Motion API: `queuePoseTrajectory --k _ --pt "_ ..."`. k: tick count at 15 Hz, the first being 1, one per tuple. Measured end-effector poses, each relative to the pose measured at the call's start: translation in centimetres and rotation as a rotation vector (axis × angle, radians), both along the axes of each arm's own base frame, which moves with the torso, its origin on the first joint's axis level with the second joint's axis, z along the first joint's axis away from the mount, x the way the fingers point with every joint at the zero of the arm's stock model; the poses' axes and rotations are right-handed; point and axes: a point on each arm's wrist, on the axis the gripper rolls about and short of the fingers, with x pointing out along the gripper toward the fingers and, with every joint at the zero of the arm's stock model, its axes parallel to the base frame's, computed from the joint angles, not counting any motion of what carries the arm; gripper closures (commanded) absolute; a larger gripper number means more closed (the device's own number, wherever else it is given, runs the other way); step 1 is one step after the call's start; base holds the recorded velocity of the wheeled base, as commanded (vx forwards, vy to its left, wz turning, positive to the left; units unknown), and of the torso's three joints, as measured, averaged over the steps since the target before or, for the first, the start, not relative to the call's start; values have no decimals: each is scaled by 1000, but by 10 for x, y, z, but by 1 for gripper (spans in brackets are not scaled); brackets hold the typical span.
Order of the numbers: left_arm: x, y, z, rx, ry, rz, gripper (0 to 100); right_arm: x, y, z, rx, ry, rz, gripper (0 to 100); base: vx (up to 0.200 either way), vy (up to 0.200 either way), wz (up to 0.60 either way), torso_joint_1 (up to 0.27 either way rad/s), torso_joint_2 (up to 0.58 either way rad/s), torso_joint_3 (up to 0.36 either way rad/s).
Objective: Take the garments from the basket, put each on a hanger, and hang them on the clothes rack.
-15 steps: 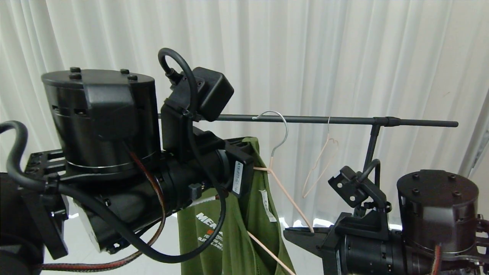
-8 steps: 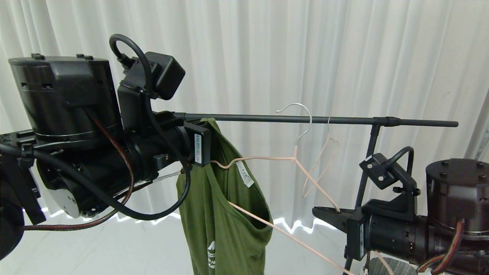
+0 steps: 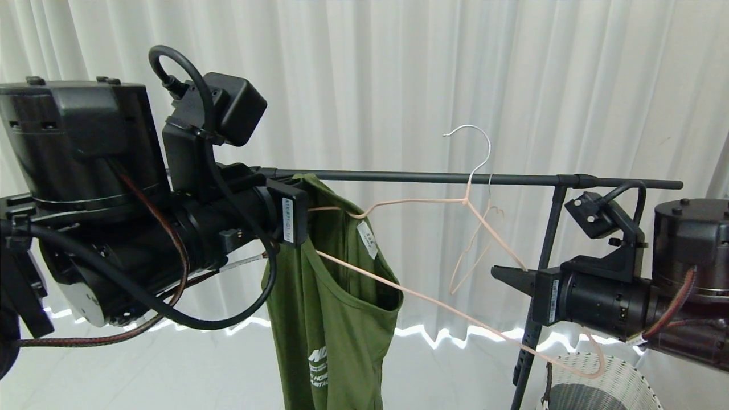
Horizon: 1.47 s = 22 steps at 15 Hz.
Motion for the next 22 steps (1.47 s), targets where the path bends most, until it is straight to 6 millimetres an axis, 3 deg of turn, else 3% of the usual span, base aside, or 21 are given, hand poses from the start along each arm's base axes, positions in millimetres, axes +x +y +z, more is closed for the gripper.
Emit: queuePoseTrajectory --k 5,13,19,22 --pt "8 -7 -16 54 39 -4 100 1 3 7 19 -19 -1 100 0 0 0 0 0 0" --pt "34 -22 -20 63 50 56 100 -50 21 23 186 77 285 100 0 0 0 0 0 0" --pt "48 -7 -16 50 41 129 100 -52 16 14 128 105 199 100 0 0 0 0 0 0" --pt "45 -6 -15 47 39 124 100 -47 15 13 127 104 179 100 0 0 0 0 0 0"
